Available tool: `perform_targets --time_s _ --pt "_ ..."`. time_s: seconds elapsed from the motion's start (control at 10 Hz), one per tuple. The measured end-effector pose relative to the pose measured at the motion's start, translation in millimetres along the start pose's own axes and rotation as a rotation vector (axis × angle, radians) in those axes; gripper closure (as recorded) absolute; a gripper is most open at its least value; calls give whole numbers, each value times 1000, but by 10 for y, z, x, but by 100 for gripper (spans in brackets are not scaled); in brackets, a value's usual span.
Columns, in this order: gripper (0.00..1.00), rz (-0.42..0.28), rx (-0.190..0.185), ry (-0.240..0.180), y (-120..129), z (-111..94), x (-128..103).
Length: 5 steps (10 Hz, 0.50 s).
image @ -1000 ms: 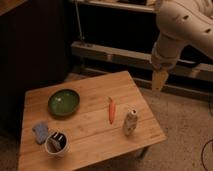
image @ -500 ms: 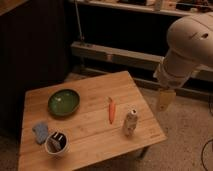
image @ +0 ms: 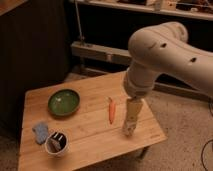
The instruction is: Move the arm in a circular motion
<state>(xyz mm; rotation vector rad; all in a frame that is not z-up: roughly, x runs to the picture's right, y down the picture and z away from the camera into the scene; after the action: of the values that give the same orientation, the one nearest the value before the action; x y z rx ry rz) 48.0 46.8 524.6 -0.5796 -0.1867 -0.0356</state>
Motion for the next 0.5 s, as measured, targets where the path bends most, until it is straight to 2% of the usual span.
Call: perform_targets --time_s 0.2,0.4,0.5 --pt "20 -87 -32 -82 -48 254 -615" --pt "20 -148 -56 -132 -91 431 -1036" --pt "20 -191 -71 -165 -151 565 -1332"
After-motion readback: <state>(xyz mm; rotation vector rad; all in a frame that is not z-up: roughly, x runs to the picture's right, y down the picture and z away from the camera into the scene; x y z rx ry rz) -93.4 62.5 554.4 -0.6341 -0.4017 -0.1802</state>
